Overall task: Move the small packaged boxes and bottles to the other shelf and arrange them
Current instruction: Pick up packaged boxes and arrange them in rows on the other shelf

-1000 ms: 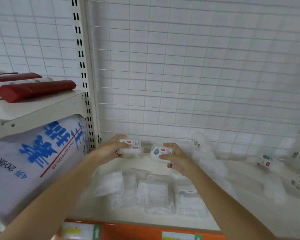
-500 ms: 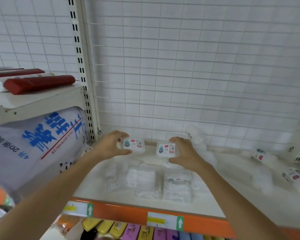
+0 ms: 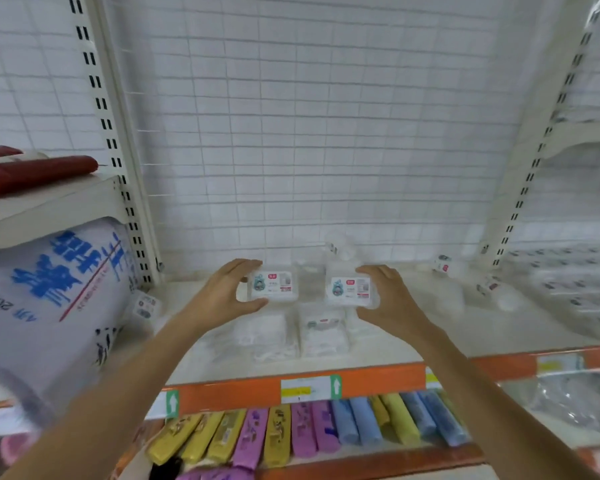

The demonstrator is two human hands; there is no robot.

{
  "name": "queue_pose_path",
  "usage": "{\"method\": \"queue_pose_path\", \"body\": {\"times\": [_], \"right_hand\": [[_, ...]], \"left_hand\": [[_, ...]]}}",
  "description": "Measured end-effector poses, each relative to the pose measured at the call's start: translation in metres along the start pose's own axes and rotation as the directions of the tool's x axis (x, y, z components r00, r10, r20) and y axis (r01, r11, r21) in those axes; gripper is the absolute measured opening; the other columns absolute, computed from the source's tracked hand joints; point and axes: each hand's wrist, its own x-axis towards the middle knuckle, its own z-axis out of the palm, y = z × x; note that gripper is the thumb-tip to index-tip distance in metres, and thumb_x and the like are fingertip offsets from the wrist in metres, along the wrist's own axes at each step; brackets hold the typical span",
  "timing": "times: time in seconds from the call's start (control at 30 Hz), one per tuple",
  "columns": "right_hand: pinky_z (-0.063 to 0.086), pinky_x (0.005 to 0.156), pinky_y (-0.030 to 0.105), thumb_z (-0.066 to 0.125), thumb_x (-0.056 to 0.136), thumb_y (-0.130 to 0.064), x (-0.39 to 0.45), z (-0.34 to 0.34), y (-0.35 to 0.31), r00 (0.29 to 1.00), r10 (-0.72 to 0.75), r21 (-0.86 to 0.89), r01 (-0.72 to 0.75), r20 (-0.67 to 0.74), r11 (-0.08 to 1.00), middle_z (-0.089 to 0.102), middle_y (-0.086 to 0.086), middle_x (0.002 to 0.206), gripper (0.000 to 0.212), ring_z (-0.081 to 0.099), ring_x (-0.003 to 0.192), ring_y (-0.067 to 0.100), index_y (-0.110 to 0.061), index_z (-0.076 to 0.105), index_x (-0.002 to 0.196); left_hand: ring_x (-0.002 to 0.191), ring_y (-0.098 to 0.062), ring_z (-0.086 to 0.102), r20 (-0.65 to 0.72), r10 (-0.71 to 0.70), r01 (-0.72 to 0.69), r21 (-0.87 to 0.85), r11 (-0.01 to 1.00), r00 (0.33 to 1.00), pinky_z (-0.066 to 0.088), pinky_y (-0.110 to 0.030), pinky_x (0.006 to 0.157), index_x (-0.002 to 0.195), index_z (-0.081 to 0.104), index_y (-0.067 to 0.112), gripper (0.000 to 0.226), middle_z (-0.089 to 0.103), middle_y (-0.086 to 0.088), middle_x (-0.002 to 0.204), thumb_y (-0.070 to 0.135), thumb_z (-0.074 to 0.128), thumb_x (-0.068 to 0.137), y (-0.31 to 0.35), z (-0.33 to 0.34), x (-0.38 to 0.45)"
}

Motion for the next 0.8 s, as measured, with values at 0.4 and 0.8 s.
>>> {"method": "queue_pose_path", "body": {"times": [0.4, 0.8], "right_hand": [[0.039, 0.089, 0.030, 0.077, 0.068, -0.005, -0.203, -0.073, 0.018, 0.894, 0.385, -0.081, -0.411, -0.230, 0.908, 0.049, 0.009, 0.123, 0.065, 0.046, 0.114, 0.027, -0.011, 0.049, 0.127], [0.040, 0.086, 0.030, 0.072, 0.062, -0.036, -0.358, -0.160, 0.052, 0.725, 0.576, -0.143, -0.660, -0.378, 0.737, 0.057, 0.006, 0.119, 0.071, 0.050, 0.109, 0.022, -0.013, 0.052, 0.126]], "left_hand": [[0.104, 0.016, 0.039, 0.154, 0.283, -0.219, -0.337, 0.916, 0.947, 0.035, -0.001, 0.088, 0.122, 0.053, 0.011, 0.068, 0.042, 0.010, 0.108, 0.051, 0.063, 0.068, 0.085, 0.072, -0.028], [0.103, -0.007, 0.043, 0.247, 0.434, -0.269, -0.502, 0.822, 0.866, 0.046, -0.023, 0.090, 0.125, 0.051, 0.006, 0.066, 0.035, 0.004, 0.112, 0.030, 0.079, 0.069, 0.230, 0.212, -0.008]]}}
